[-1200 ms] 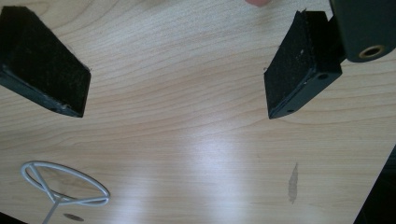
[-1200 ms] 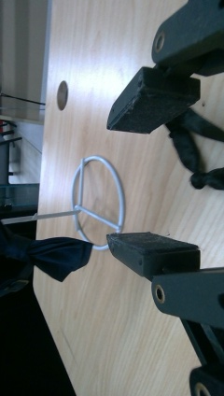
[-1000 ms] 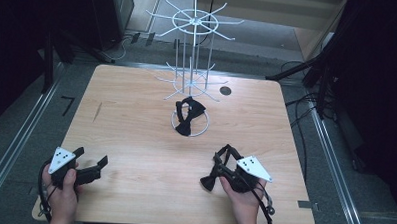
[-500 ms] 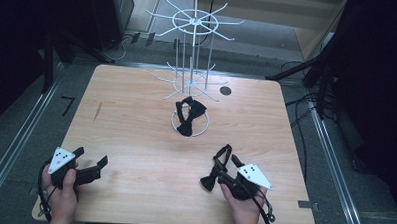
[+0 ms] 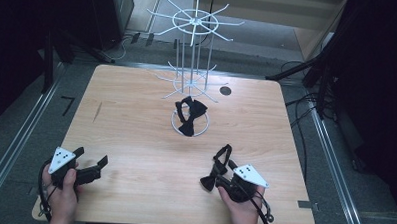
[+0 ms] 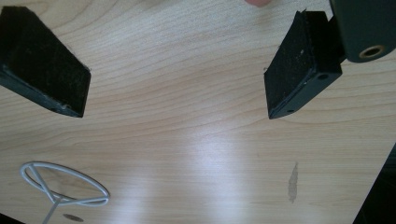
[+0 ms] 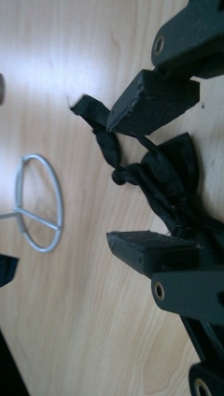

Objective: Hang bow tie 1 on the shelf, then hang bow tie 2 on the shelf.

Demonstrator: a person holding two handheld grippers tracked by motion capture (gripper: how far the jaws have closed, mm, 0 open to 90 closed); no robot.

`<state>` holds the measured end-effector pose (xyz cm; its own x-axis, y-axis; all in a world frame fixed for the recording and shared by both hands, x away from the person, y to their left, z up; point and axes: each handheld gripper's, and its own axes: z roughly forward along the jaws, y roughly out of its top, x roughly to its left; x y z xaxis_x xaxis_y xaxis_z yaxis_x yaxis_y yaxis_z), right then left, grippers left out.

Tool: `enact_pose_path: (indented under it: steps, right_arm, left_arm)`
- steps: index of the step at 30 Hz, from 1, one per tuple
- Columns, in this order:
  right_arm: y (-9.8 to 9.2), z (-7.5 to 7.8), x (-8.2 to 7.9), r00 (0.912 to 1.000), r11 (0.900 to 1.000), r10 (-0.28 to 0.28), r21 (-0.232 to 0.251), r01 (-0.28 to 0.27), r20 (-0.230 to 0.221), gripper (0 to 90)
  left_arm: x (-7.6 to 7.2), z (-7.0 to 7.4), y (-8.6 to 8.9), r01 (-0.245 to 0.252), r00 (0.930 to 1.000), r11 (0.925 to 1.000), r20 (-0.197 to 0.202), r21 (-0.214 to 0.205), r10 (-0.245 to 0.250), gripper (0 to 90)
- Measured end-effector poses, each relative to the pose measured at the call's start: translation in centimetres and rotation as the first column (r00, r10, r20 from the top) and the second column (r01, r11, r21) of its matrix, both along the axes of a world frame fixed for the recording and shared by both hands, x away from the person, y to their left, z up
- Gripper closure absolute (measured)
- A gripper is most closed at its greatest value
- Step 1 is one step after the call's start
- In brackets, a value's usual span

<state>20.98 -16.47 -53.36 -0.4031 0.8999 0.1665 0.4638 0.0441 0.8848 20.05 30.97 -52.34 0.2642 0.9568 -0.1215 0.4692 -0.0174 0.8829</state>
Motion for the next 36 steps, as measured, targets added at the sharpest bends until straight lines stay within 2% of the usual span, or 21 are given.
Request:
enact_pose_path:
  steps: [3,12,17,19,23,29,36]
  right_arm:
    - [0.6,-0.5,0.3,0.9974,0.9997,0.018,-0.017,-0.019,-0.07,41.4]
    - [1.2,-1.1,0.4,0.9934,0.9991,0.031,-0.026,-0.034,-0.111,39.8]
    - [1.2,-1.2,0.8,0.9868,0.9986,0.038,-0.031,-0.043,-0.157,40.5]
    - [1.3,-1.2,0.8,0.986,0.9984,0.038,-0.034,-0.044,-0.162,41.2]
    - [1.3,-1.3,0.8,0.9835,0.9972,0.041,-0.054,-0.051,-0.176,47.5]
    - [1.1,-1.3,0.8,0.983,0.9978,0.025,-0.056,-0.035,-0.182,64.8]
    - [1.4,-1.3,0.7,0.9851,0.9942,0.025,-0.099,-0.042,-0.17,70.8]
  left_arm:
    - [0.0,0.0,0.0,0.0,1.0,1.0,0.001,-0.005,0.0,8.0]
    - [0.0,0.0,0.0,-0.002,1.0,1.0,-0.001,-0.004,0.002,8.0]
    - [-0.1,0.0,0.0,-0.001,1.0,1.0,-0.002,0.0,0.001,8.0]
    - [0.0,0.0,0.0,-0.001,1.0,1.0,-0.001,0.002,0.001,8.0]
    - [0.0,0.0,0.0,0.0,1.0,1.0,0.0,0.002,0.0,8.0]
    - [-0.1,0.0,-0.1,0.0,1.0,1.0,0.001,0.008,0.0,8.0]
    - [0.0,0.0,-0.1,-0.001,1.0,1.0,-0.001,0.01,0.001,8.0]
